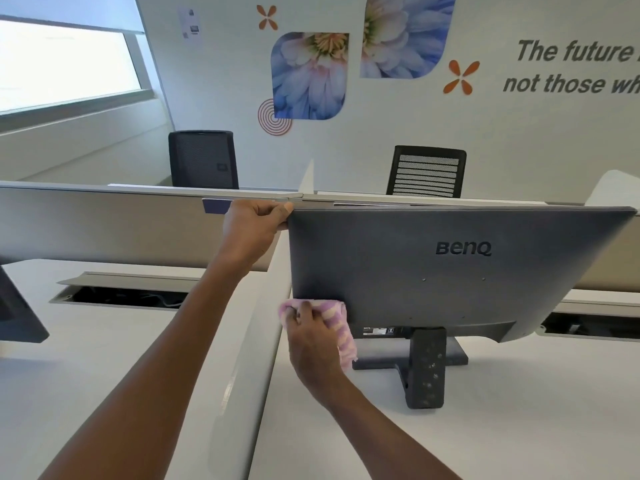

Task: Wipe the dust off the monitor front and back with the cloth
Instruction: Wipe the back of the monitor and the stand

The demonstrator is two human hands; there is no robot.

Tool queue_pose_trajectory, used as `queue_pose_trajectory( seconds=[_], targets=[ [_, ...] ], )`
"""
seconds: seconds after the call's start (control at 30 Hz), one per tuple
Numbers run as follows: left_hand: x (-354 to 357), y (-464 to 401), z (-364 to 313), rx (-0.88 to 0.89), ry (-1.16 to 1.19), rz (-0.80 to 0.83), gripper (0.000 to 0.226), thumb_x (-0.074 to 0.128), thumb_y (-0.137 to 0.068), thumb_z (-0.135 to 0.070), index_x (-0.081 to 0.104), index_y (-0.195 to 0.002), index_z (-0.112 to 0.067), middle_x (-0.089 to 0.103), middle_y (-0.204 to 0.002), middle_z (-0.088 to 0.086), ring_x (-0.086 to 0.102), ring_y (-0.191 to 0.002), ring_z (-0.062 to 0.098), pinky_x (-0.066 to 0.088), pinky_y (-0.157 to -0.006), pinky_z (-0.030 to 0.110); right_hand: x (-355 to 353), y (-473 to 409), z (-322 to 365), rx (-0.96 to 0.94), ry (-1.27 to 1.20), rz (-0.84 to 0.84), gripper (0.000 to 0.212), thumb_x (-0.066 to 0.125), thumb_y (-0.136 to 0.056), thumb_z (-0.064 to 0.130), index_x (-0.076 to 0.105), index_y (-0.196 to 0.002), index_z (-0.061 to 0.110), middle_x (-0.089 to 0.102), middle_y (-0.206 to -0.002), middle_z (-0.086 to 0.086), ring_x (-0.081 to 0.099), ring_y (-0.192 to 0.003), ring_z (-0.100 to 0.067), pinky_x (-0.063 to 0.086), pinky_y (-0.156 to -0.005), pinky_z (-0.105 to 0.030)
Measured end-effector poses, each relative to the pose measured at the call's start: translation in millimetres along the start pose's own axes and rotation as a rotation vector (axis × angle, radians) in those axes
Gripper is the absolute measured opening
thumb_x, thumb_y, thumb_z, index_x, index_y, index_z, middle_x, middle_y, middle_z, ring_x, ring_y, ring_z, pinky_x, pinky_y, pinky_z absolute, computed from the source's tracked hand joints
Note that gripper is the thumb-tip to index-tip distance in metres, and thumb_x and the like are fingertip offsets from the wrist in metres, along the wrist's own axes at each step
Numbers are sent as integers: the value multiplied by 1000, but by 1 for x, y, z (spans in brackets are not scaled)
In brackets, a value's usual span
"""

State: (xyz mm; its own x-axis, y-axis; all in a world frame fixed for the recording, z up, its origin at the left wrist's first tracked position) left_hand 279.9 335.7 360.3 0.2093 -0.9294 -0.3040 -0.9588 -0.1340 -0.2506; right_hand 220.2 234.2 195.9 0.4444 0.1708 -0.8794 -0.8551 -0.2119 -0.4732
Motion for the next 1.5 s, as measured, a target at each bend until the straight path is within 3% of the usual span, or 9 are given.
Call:
queue_pose_trajectory(
  seconds=[0.13,0.37,0.57,0.67,0.87,1.17,1.27,1.37,1.5],
  targets=[
    [-1,4,-2,4,-1,6,20,66,-92,-33,78,-100,-19,76,-90,-6,72,-83,2,55,-93,32,41,25,-2,-45,74,159,31,76,-56,10,68,-85,15,58,-86,-4,58,-62,-17,31,-42,-24],
    [1,0,-1,-1,1,-2,22,66,-92,-34,79,-100,-17,77,-89,-4,73,-85,4,54,-96,35,19,7,-3,-6,12,54,37,70,-56,4,69,-91,13,61,-89,-6,57,-60,-20,35,-40,-24],
    [0,3,-1,-7,7,9,21,66,-92,-33,78,-102,-18,77,-90,-5,73,-85,4,55,-95,33,62,24,7,-148,172,214,25,74,-57,14,67,-81,12,55,-79,-2,55,-60,-17,29,-41,-25],
    [0,3,-2,-10,23,5,21,67,-92,-32,78,-101,-17,77,-90,-4,73,-85,4,54,-95,32,75,44,-13,-122,183,248,28,78,-56,15,68,-82,11,56,-79,-5,57,-61,-20,37,-42,-24],
    [2,1,-4,-12,13,-5,22,66,-92,-33,78,-103,-18,77,-92,-5,72,-84,3,54,-95,32,41,24,-11,-114,122,112,28,51,-66,6,68,-87,13,60,-84,-5,59,-64,-20,40,-42,-26],
    [-1,5,-5,-5,-36,12,22,64,-93,-36,77,-102,-21,76,-90,-7,72,-87,4,54,-95,34,96,49,-14,-193,277,356,27,74,-62,20,72,-87,13,59,-84,-4,57,-62,-18,39,-41,-24],
    [1,5,-4,-10,-8,7,21,65,-93,-35,78,-101,-20,77,-90,-7,72,-85,2,53,-96,33,81,57,-37,-149,203,276,30,78,-54,17,70,-82,12,59,-80,-5,58,-60,-21,41,-41,-26],
    [3,4,-5,-1,2,6,21,65,-93,-34,77,-102,-19,77,-91,-6,72,-85,3,54,-95,32,49,49,-36,-176,167,105,22,58,-66,9,66,-86,15,57,-84,-4,58,-64,-20,41,-42,-27],
    [4,4,-5,13,0,21,19,64,-93,-36,77,-98,-23,77,-90,-6,72,-89,7,54,-94,34,35,33,-23,-212,154,20,43,27,-77,0,62,-96,15,59,-91,-2,57,-69,-19,39,-47,-27]
  ],
)
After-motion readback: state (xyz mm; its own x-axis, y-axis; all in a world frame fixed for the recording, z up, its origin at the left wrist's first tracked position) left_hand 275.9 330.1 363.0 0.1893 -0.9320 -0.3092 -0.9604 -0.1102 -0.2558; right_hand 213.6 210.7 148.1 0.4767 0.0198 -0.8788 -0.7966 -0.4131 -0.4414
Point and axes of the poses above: each hand's wrist, its own y-axis away from the middle knuckle, its own x-axis out of the palm, z = x × y, the point moved 9 cm from there along -y, towards the middle knuckle
